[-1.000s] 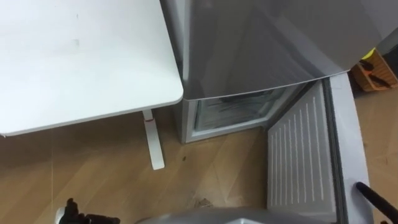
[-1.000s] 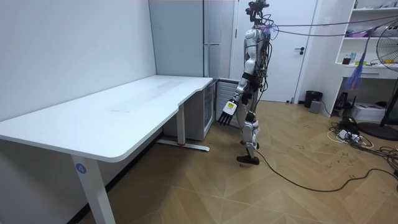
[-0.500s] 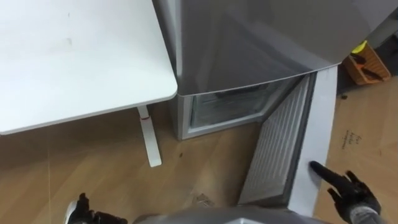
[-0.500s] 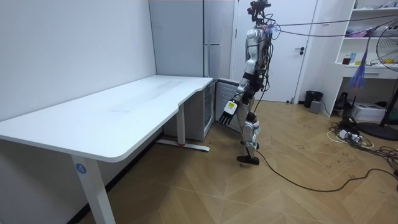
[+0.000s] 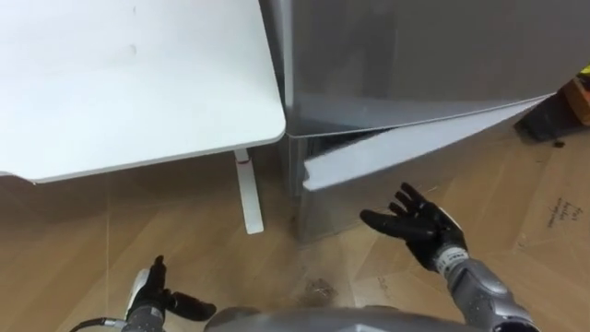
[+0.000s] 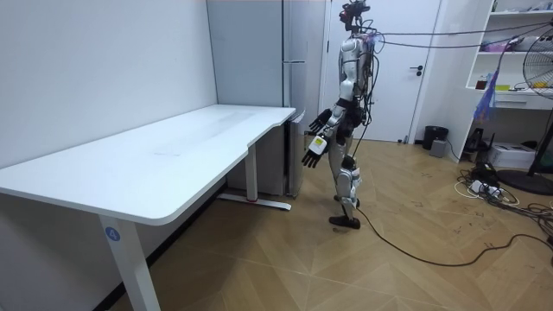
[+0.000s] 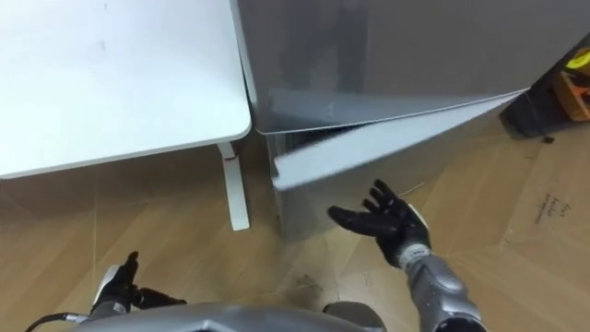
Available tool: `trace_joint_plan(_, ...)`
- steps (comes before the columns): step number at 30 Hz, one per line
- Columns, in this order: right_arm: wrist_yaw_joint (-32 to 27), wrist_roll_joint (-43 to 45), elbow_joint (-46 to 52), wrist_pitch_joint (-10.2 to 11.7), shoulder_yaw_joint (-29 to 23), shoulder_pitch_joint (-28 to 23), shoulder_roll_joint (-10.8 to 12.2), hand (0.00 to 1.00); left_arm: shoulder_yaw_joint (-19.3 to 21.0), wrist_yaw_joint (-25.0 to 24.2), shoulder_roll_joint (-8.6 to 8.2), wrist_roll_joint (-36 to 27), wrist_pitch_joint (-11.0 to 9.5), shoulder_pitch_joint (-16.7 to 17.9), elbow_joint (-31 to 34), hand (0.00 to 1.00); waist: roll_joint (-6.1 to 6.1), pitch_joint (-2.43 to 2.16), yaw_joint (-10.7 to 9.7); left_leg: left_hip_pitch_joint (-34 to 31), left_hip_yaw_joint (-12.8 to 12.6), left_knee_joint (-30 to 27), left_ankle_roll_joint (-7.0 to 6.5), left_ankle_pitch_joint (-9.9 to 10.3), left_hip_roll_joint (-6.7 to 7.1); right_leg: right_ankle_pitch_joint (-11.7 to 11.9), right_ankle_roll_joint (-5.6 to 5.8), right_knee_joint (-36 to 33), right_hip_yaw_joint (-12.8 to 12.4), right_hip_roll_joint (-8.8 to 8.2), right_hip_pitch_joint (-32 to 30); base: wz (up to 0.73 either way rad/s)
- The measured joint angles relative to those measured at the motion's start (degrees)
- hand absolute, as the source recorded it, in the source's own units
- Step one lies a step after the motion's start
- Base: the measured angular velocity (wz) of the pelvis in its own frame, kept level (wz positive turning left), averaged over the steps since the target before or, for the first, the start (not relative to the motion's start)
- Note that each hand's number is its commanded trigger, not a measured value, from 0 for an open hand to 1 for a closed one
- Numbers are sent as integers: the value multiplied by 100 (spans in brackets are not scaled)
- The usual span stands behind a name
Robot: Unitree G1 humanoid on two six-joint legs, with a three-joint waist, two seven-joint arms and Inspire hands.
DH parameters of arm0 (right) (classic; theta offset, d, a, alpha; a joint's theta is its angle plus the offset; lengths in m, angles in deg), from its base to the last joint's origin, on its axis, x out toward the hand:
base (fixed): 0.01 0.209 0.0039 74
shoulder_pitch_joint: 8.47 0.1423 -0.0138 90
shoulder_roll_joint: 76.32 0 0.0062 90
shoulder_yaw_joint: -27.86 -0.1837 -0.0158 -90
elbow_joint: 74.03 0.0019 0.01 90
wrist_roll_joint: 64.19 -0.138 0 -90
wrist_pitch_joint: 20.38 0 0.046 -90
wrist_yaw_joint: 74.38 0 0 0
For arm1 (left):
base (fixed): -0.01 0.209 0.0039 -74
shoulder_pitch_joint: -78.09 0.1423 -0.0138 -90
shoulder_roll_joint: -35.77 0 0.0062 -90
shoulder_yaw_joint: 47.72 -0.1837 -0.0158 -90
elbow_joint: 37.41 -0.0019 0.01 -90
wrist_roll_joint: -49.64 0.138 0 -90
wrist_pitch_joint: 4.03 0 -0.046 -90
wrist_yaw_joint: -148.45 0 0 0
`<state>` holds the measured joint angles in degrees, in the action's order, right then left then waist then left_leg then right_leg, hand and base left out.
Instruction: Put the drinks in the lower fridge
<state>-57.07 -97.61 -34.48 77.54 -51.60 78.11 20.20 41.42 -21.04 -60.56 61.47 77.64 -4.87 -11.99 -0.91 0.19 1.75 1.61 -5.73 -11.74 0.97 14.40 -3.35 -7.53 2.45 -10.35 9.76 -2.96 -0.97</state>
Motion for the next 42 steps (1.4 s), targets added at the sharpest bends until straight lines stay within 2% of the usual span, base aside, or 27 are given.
trace_joint_plan(5,83,-1,80,0,67,25,2,0,-1,-4,-1,0,-40,8,1,0,-64,-5,14,-13,42,5,0,0,4,0,0,74,94,-4,39,4)
trace_joint_plan(21,110,306,145,0,61,7,0,0,20,-179,-18,-38,-40,27,26,0,-82,5,-4,-48,125,-8,1,-1,6,0,0,77,163,-3,53,1)
trace_joint_plan(30,102,453,-1106,0,41,70,-5,0,62,-335,5,-113,-45,22,16,0,-123,14,12,-4,285,-7,2,-1,20,0,1,175,319,-12,219,9)
trace_joint_plan(34,46,686,-1705,-6,-136,120,-13,0,69,-337,1,-118,-47,41,-7,0,-81,43,11,-12,290,13,5,-3,18,-2,3,175,326,-11,218,0)
trace_joint_plan(42,30,841,-2130,-23,-269,123,-13,0,135,-324,-4,-115,-95,133,-11,0,-98,34,4,-34,385,12,14,-7,16,-2,3,175,437,-9,249,6)
